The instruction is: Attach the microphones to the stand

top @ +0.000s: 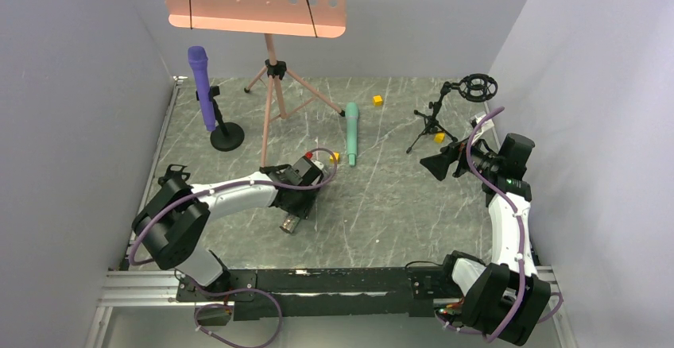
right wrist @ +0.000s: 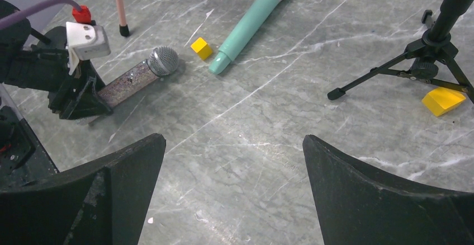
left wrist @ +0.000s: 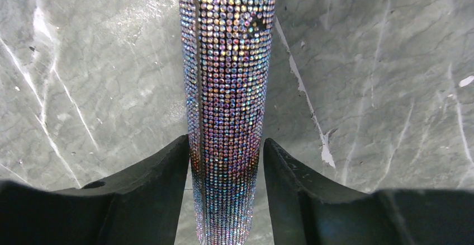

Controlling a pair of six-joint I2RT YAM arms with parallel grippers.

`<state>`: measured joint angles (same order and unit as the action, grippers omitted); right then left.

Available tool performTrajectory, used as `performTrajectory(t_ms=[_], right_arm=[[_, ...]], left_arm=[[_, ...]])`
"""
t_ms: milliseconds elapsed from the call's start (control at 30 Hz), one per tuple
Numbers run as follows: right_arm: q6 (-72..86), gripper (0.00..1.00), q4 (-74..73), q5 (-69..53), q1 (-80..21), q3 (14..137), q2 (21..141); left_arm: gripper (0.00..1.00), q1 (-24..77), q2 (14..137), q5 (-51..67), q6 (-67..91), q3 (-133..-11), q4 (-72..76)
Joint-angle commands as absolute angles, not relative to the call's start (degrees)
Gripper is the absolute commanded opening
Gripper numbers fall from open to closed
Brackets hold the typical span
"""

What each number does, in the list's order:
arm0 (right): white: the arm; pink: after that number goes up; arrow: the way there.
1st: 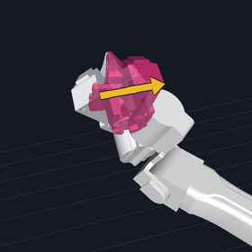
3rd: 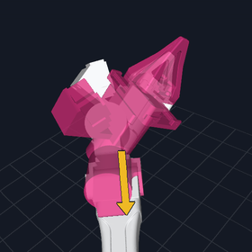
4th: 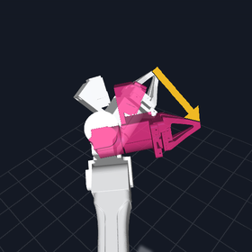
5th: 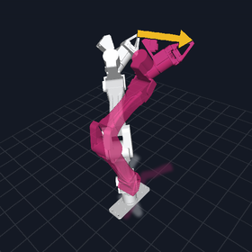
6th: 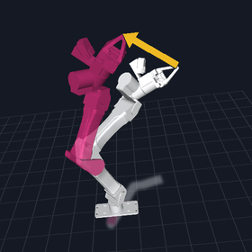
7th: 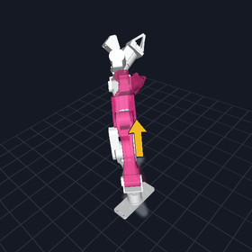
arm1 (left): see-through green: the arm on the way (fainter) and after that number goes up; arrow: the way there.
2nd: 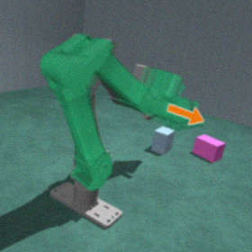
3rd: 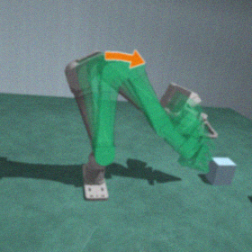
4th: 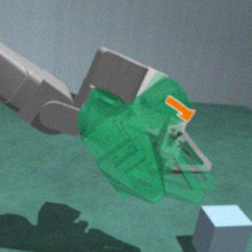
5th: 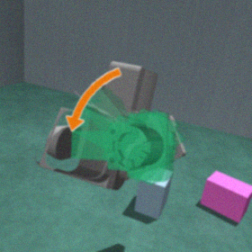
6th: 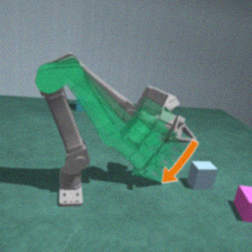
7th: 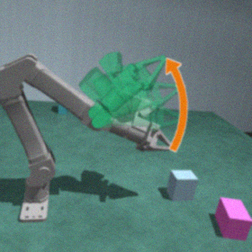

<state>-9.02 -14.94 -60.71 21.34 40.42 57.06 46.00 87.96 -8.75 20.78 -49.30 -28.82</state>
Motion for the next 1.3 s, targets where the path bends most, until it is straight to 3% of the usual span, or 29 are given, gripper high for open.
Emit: performTrajectory(t_ms=[0, 200, 333, 533, 733, 900, 1267], right_arm=[[-10.0, 1.0, -14.5, -63.0, 21.6, 42.6, 56.7], [-10.6, 1.0, -15.2, -63.6, 21.6, 42.6, 56.2], [-11.7, 1.0, -16.1, -63.9, 21.6, 42.9, 56.0], [-15.2, 1.0, -21.5, -67.8, 21.6, 46.1, 56.5], [-20.0, 1.0, -36.8, -76.7, 20.6, 55.3, 57.8], [-3.9, 1.0, -27.0, -79.6, 19.9, 56.0, 55.3], [17.6, 1.0, -10.5, -77.5, 16.4, 51.3, 53.0]], left_arm=[[0.52, 47.0, 89.0, -11.5, 21.9, -51.7, -30.5], [0.19, 48.4, 87.9, -12.7, 21.3, -52.1, -30.1], [0.07, 51.4, 82.3, -10.5, 19.7, -52.2, -25.6], [0.03, 52.4, 71.7, 0.9, 20.4, -50.3, -8.1], [0.0, 53.3, 75.8, 7.7, 24.7, -56.6, 6.1], [0.0, 55.8, 82.8, 12.5, 29.3, -62.2, 18.6], [0.0, 60.6, 90.9, 13.7, 31.4, -70.0, 21.0]])
